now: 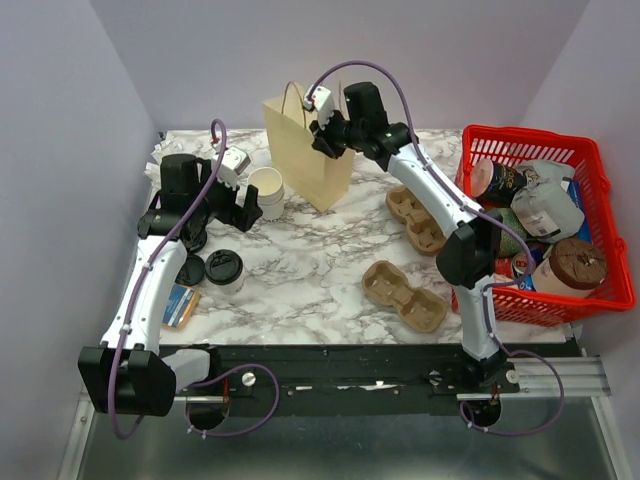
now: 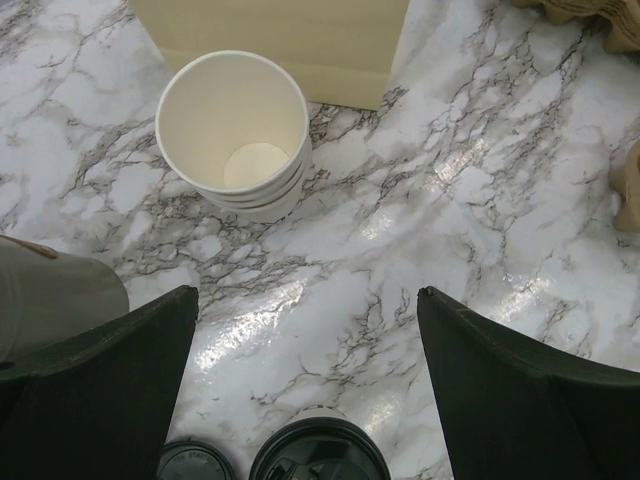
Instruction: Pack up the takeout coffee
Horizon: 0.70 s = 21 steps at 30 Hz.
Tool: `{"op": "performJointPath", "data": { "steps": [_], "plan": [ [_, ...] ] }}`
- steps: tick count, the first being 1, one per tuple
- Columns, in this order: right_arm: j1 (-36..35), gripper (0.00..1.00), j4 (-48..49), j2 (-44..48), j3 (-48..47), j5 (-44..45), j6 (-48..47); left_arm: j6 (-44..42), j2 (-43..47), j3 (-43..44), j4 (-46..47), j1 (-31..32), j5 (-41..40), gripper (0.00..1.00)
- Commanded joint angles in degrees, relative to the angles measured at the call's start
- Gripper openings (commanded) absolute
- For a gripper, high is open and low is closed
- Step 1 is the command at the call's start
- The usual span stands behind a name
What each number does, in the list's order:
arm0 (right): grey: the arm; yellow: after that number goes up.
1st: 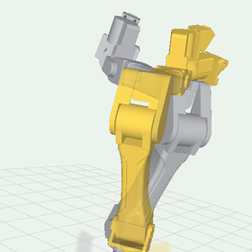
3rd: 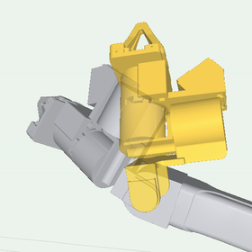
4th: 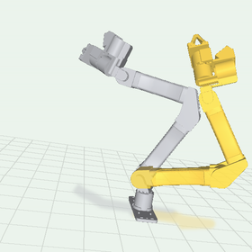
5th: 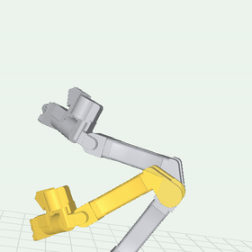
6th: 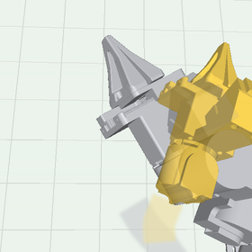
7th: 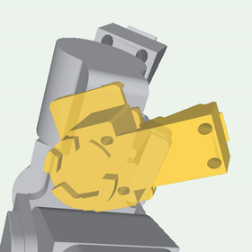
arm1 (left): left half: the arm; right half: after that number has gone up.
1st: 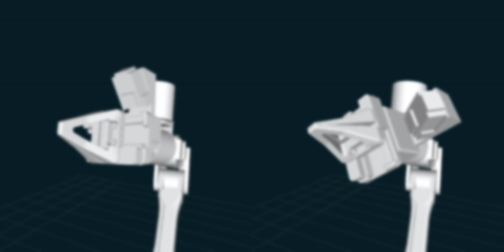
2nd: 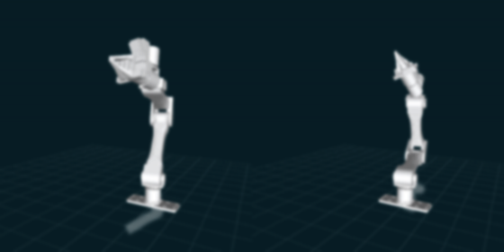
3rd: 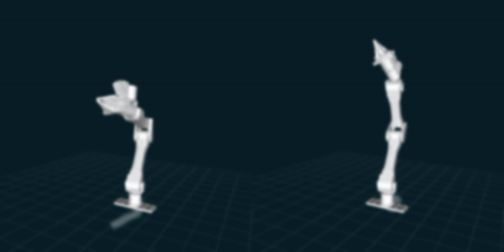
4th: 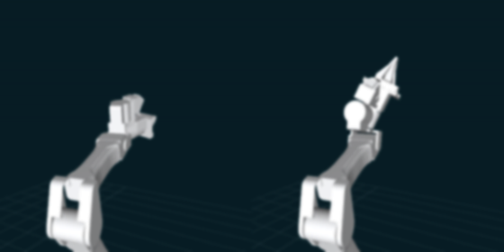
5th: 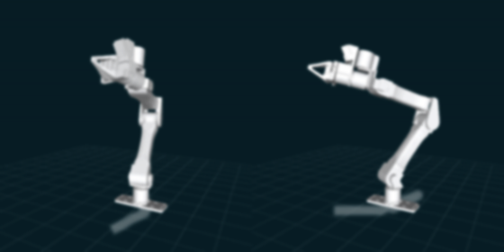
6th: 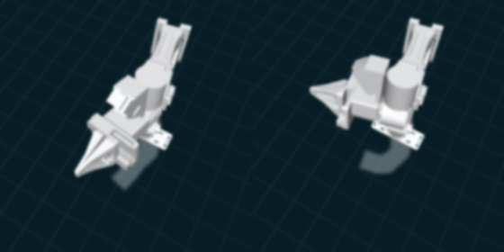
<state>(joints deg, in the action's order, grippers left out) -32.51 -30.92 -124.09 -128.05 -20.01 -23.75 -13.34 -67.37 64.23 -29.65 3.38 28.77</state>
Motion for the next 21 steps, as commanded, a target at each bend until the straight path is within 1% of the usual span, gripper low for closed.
{"op": "performJointPath", "data": {
  "steps": [1, 2, 3, 6, 8, 13, 15, 16, 17, 18, 20, 21],
  "plan": [
    [0.34, 0.13, 1.47, 1.22, 1.22, 5.07, -1.21, 2.44, 1.63, -1.12, 1.96, -0.65, 2.25, 0.99],
    [0.34, 0.08, 1.47, 2.79, 2.01, 5.50, -1.74, 2.71, 1.54, -1.21, 2.05, -0.65, 2.60, 0.98],
    [0.43, 0.01, 1.56, 3.59, 2.71, 6.38, -2.61, 2.88, 1.46, -1.38, 2.23, -0.65, 2.78, 0.99],
    [0.87, 0.01, 1.04, 7.54, 5.96, 6.92, -4.63, 3.41, 1.19, -1.47, 3.10, -0.65, 3.65, 0.98],
    [1.22, 0.01, 0.68, 10.26, 9.73, 6.39, -6.04, 3.50, 1.10, -1.21, 3.63, -0.65, 3.92, 0.98],
    [2.36, 0.01, -0.46, 21.16, 19.58, 4.55, -11.93, 1.92, 1.02, 0.63, 3.72, -0.65, 4.71, 0.99],
    [3.24, 0.01, -2.38, 24.76, 24.50, 1.05, -14.99, 1.66, 0.93, 1.34, 3.72, -0.65, 4.54, 0.99],
    [3.07, 0.01, -3.00, 28.08, 26.43, -2.11, -16.23, 1.57, 0.75, 1.51, 3.81, -0.65, 4.36, 0.98],
    [3.16, 0.01, -3.79, 29.51, 28.10, -3.53, -17.90, 1.57, 0.49, 1.78, 3.81, -0.65, 4.27, 0.98],
    [3.16, 0.01, -5.80, 30.83, 30.73, -6.85, -20.61, 1.74, 0.40, 2.39, 3.81, -0.65, 4.10, 0.99],
    [3.16, 0.01, -8.44, 34.07, 32.68, -10.30, -23.78, 2.09, 0.23, 3.09, 3.90, -0.65, 4.01, 0.98],
    [3.16, 0.01, -11.59, 35.05, 33.56, -12.05, -27.72, 2.27, -0.12, 3.97, 3.81, -0.65, 4.01, 0.98]
  ]
}}
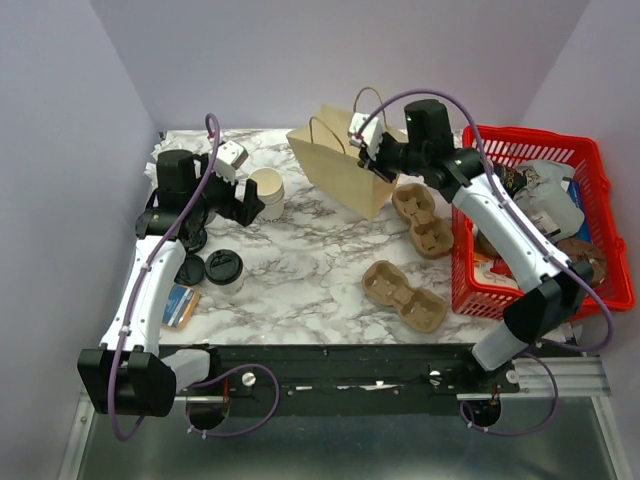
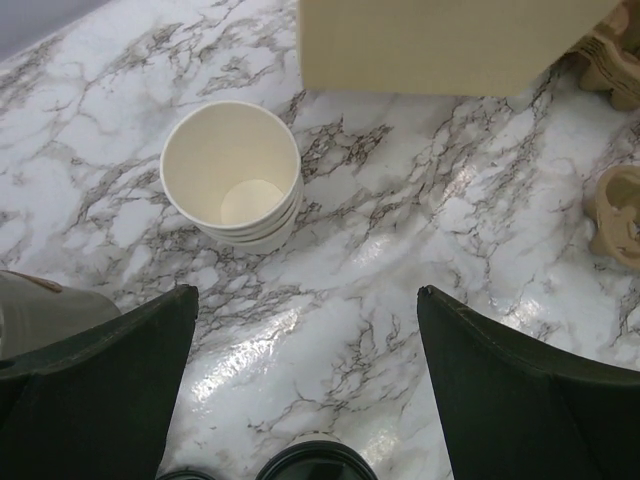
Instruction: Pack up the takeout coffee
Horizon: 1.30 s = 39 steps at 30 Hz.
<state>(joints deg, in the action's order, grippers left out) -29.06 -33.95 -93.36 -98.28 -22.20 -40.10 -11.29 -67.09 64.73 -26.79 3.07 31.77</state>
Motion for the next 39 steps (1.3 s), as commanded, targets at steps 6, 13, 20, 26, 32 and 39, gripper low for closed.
{"op": "performJointPath", "data": {
  "steps": [6, 13, 20, 26, 32, 39],
  "plan": [
    [-0.82, 0.01, -15.95, 6.79, 7.05, -19.90, -23.77, 0.74, -1.64, 7.77, 0.68, -0.35, 0.75, 0.98],
    [-3.72, 0.04, -24.49, 2.40, 2.48, -22.10, -32.59, -0.75, -1.47, 11.03, -1.25, -0.43, 0.31, 0.99],
    [-7.41, 0.04, -22.03, 1.43, 3.45, -23.86, -34.43, -4.87, -2.43, 13.14, -1.77, -0.43, 4.15, 0.99],
    [-8.21, 0.18, -20.54, 1.69, 4.50, -22.28, -36.28, -21.30, -2.34, 14.72, -9.68, -0.35, 17.70, 0.99],
    [-8.21, 0.27, -18.52, 3.27, 7.13, -21.22, -34.44, -28.17, -7.79, 20.78, -16.55, 0.97, 22.20, 0.99],
    [-8.21, 0.29, -17.81, 3.45, 7.14, -19.91, -35.05, -34.75, -18.40, 29.38, -20.31, 5.19, 17.89, 0.99]
  ]
}}
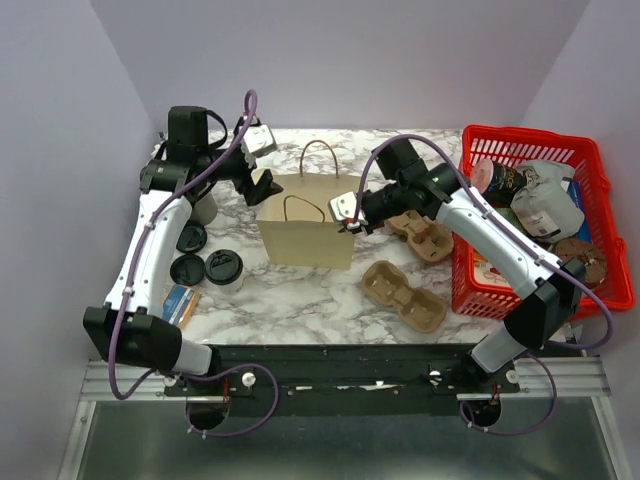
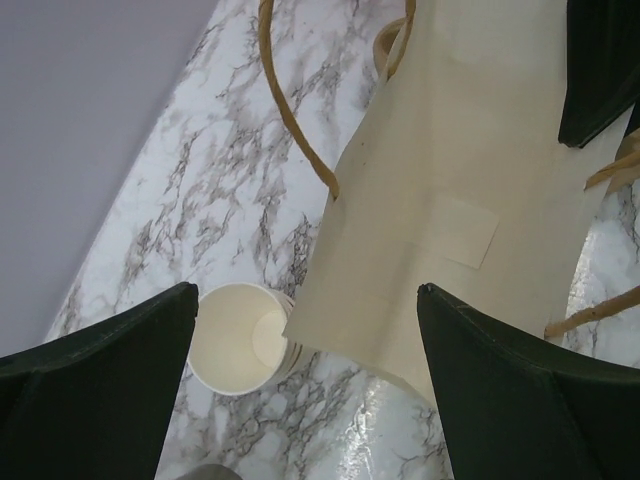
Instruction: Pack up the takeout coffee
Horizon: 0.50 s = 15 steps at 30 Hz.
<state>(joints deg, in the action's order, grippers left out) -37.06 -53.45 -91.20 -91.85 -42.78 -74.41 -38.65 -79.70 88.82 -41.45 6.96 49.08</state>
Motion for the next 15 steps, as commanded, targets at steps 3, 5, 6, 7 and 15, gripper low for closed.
{"op": "performJointPath", "data": {
  "steps": [3, 5, 6, 7, 15],
  "plan": [
    [-0.30, 0.29, 2.30, 1.37, 1.33, 1.12, -1.00, -9.16, -11.33, 11.89, -9.78, 2.00, 1.10, 0.98],
    [-0.30, 0.29, 2.47, 1.37, 1.41, 1.21, -1.00, -11.16, -13.63, 15.94, -13.28, 2.53, 2.24, 0.97],
    [-0.38, 0.29, 2.65, 1.29, 1.33, 1.39, -0.82, -12.40, -15.64, 17.25, -14.96, 2.62, 2.86, 0.95],
    [-0.38, 0.29, 2.82, 1.37, 1.41, 1.56, -0.56, -13.37, -16.62, 19.62, -16.54, 2.62, 3.56, 0.92],
    [-0.38, 0.29, 4.50, 1.90, 2.47, 2.88, 1.73, -20.06, -21.11, 22.98, -25.96, 5.43, 4.10, 0.73]
  ]
}}
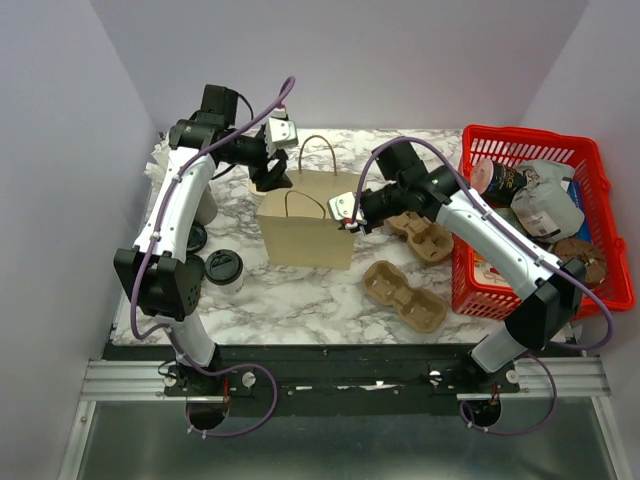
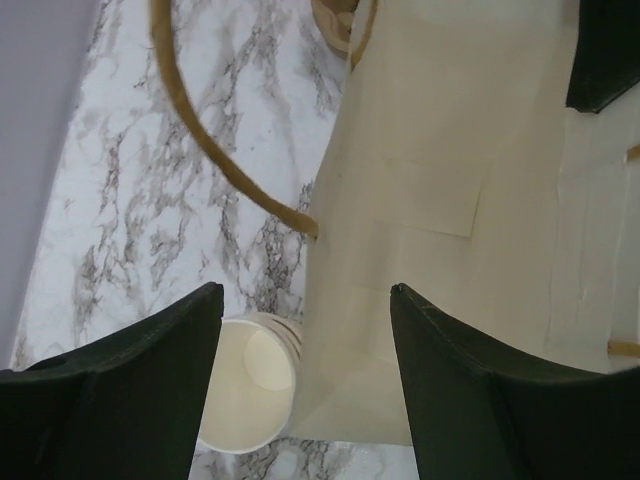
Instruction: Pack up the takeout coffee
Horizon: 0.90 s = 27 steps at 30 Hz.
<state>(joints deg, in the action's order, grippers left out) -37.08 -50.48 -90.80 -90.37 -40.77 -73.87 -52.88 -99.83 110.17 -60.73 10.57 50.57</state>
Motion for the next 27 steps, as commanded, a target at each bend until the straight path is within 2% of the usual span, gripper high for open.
{"op": "performJointPath", "data": {
  "steps": [1, 3, 6, 7, 11, 16, 18, 19, 20, 23, 27],
  "plan": [
    [-0.45, 0.29, 1.52, 1.59, 0.98, 1.05, 1.44, -6.00, -1.24, 1.80, -6.68, 2.17, 1.91, 0.70],
    [-0.45, 0.29, 1.52, 1.68, 1.07, 1.40, 1.53, -6.27, -2.20, 2.33, -6.77, 2.70, 1.03, 0.66],
    [-0.62, 0.29, 1.35, 1.77, 1.07, 2.01, 1.44, -6.36, -4.39, 4.43, -8.26, 3.67, -1.08, 0.56],
    [-0.71, 0.29, 1.26, 1.77, 1.16, 2.19, 1.44, -6.27, -5.10, 6.61, -9.05, 4.19, -1.78, 0.48],
    [-0.80, 0.29, 1.08, 2.56, 1.68, 2.98, 1.62, -6.27, -7.92, 11.20, -13.62, 4.64, -3.72, 0.37],
    [-0.71, 0.29, 2.75, 4.05, 3.70, 3.77, 3.37, -6.88, -6.69, 8.76, -13.19, 4.55, -3.81, 0.34],
    [-0.71, 0.29, 3.10, 3.97, 4.06, 4.12, 3.90, -7.49, -6.34, 7.96, -12.84, 4.72, -2.94, 0.41],
    [-0.80, 0.29, 3.11, 3.97, 3.97, 4.12, 4.25, -7.24, -6.17, 7.35, -12.49, 4.81, -2.32, 0.50],
    [-0.71, 0.30, 3.19, 3.88, 3.97, 3.95, 4.43, -6.80, -6.08, 6.90, -11.09, 4.90, -1.97, 0.51],
    [-0.89, 0.30, 3.19, 3.97, 3.88, 4.38, 4.08, -5.74, -6.43, 6.72, -9.24, 5.34, -2.05, 0.50],
    [-0.98, 0.30, 3.28, 4.14, 3.71, 5.09, 4.17, -5.74, -9.23, 10.14, -11.77, 5.60, -1.35, 0.42]
  ]
}}
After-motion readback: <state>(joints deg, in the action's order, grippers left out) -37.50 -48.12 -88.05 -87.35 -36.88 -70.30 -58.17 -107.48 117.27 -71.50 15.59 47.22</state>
